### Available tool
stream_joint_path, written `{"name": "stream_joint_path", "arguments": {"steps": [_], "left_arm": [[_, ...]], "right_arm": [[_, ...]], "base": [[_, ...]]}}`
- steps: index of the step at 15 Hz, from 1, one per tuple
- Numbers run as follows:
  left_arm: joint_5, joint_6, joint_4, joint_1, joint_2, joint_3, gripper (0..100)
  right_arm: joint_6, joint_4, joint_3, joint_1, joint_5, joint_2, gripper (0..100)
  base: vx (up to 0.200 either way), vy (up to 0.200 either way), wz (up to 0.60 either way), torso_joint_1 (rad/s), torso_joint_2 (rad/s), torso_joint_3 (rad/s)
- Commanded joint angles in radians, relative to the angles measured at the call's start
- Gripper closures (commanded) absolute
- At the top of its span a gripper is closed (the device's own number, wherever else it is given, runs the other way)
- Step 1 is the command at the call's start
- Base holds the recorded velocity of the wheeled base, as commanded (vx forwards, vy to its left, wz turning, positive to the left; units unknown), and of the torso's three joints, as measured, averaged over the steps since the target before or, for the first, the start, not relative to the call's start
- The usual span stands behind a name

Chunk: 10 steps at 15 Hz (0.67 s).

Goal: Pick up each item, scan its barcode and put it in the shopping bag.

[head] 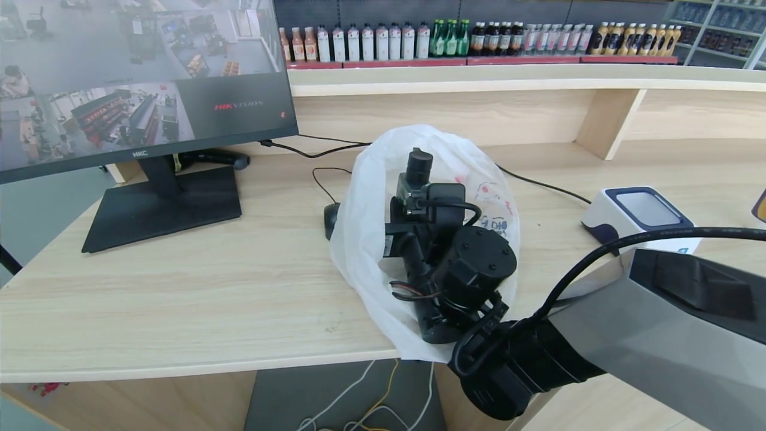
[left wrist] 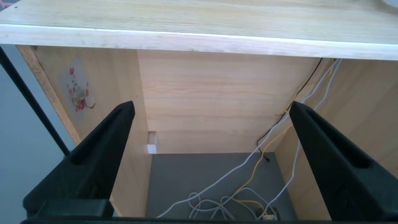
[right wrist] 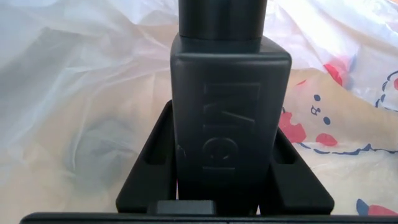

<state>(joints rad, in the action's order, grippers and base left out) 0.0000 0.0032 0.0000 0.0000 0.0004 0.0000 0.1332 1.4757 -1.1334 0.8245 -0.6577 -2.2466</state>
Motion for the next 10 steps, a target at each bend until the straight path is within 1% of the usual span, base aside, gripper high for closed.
{"name": "stream_joint_path", "arguments": {"steps": [1,10], "left_arm": [[0.0,0.0,0.0,0.0,0.0,0.0,0],[0.0,0.0,0.0,0.0,0.0,0.0,0]], "right_arm": [[0.0,0.009,0.001,0.001,0.0,-0.018,100],[0.002,0.014,0.0,-0.001,-0.002,-0.025,100]], "base": [[0.0,0.0,0.0,0.0,0.0,0.0],[0.0,0.0,0.0,0.0,0.0,0.0]]}}
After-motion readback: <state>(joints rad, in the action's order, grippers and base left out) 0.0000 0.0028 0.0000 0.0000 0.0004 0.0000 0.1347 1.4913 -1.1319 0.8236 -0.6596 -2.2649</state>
